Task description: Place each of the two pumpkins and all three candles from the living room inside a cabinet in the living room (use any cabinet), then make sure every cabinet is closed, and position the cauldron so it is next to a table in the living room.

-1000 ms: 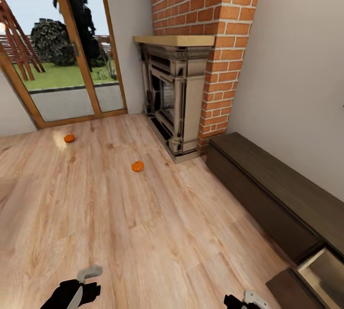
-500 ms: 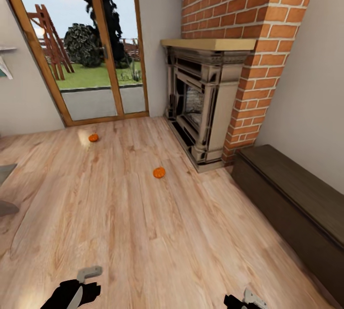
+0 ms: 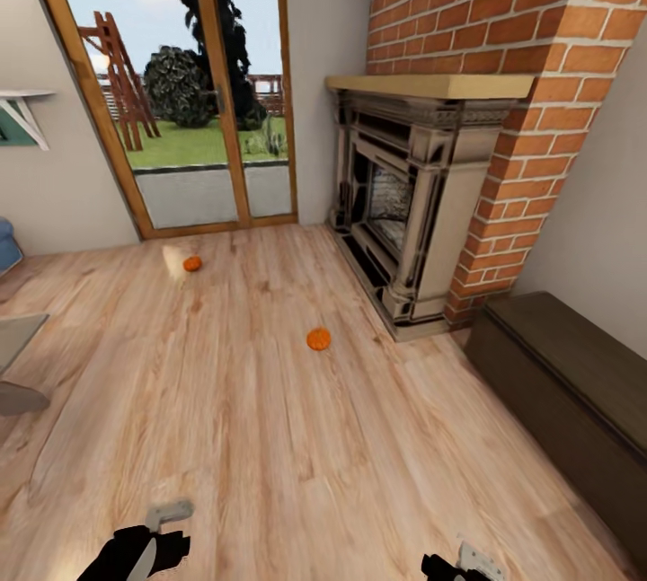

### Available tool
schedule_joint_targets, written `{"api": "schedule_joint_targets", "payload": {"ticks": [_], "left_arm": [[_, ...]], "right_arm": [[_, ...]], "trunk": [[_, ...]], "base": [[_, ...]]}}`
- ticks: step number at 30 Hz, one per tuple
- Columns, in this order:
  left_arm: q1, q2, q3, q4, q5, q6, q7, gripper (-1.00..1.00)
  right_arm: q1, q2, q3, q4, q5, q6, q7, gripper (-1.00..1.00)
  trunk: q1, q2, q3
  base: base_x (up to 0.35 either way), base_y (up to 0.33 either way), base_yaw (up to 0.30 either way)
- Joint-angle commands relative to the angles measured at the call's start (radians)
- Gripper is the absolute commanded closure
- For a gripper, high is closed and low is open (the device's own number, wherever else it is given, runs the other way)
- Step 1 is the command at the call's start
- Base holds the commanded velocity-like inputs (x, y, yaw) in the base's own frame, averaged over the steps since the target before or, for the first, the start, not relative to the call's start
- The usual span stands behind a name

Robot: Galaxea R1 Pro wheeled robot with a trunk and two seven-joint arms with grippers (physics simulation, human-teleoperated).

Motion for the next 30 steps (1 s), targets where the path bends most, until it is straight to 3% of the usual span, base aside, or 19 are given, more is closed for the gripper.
{"api": "schedule_joint_targets", "payload": {"ticks": [1,15,22,30], "left_arm": [[0.000,0.000,0.000,0.000,0.000,0.000,0.000,-1.00],[0.000,0.001,0.000,0.000,0.000,0.000,0.001,-1.00],[0.000,0.000,0.000,0.000,0.000,0.000,0.001,-1.00],[0.000,0.001,0.000,0.000,0.000,0.000,0.001,-1.00]], "right_arm": [[0.000,0.000,0.000,0.000,0.000,0.000,0.000,-1.00],[0.000,0.000,0.001,0.000,0.000,0.000,0.000,-1.00],[0.000,-0.003,0.006,0.002,0.011,-0.056,0.003,-1.00],[0.000,-0.003,0.052,0.002,0.044,-0.089,0.003,-1.00]], "trunk": [[0.000,0.000,0.001],[0.000,0.000,0.008],[0.000,0.000,0.008],[0.000,0.000,0.008]], "base": [[0.327,0.007,0.248],[0.329,0.001,0.254],[0.330,0.000,0.036],[0.330,0.000,0.002]]}}
